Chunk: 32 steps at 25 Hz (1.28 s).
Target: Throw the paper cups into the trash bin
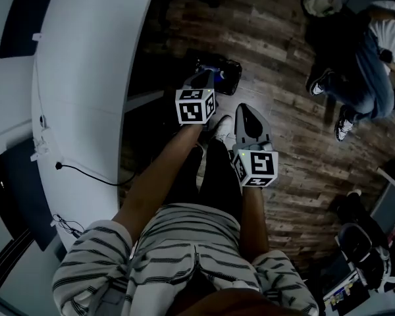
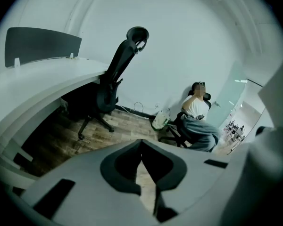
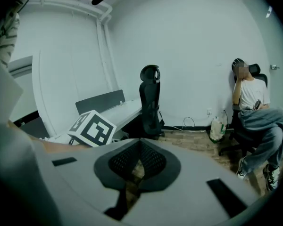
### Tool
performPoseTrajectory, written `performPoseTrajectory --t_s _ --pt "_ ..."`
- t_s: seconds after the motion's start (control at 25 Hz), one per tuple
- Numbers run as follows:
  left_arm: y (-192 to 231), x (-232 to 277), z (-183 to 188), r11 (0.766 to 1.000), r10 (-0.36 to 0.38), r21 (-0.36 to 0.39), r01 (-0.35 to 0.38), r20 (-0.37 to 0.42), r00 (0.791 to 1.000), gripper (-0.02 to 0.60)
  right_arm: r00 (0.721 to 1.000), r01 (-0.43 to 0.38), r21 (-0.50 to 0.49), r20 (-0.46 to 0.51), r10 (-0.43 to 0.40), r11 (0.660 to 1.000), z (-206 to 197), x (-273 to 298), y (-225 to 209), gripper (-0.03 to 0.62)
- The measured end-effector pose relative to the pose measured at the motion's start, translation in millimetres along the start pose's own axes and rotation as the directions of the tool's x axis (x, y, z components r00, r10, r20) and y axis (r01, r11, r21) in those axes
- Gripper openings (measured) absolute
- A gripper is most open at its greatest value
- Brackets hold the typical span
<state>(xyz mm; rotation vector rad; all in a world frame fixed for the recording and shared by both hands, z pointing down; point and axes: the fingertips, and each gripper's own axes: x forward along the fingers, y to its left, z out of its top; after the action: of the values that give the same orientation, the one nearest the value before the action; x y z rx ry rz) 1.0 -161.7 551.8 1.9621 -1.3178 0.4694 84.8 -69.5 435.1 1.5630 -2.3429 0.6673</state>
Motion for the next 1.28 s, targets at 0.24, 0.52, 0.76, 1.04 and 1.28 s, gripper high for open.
performPoseTrajectory --t_s 0.24,0.52,0.76,1.04,1.28 --pt "-10 -36 25 1.0 -0.026 0.019 0.025 0.049 0.998 0.023 1.0 -0.007 -0.026 0.025 0.008 1.0 22 -10 15 0.009" --pt "-18 -80 42 0.997 -0.055 0.054 0.051 0.083 0.995 0.023 0.998 -0.013 -0.057 0.053 0.016 0.998 45 -24 35 0.009" --pt "-30 -109 58 0.992 -0.091 0.096 0.078 0.136 0.987 0.023 0.997 -0.008 -0.075 0.079 0.014 0.997 61 -35 44 0.009" --pt "-51 -144 82 0.984 -0.129 0.148 0.1 0.204 0.971 0.023 0.994 -0.011 -0.085 0.107 0.02 0.996 80 -50 47 0.009" --pt "-57 -175 99 0.979 -0.15 0.174 0.107 0.255 0.955 0.023 0.989 -0.038 -0.092 0.141 0.051 0.995 105 -56 59 0.009"
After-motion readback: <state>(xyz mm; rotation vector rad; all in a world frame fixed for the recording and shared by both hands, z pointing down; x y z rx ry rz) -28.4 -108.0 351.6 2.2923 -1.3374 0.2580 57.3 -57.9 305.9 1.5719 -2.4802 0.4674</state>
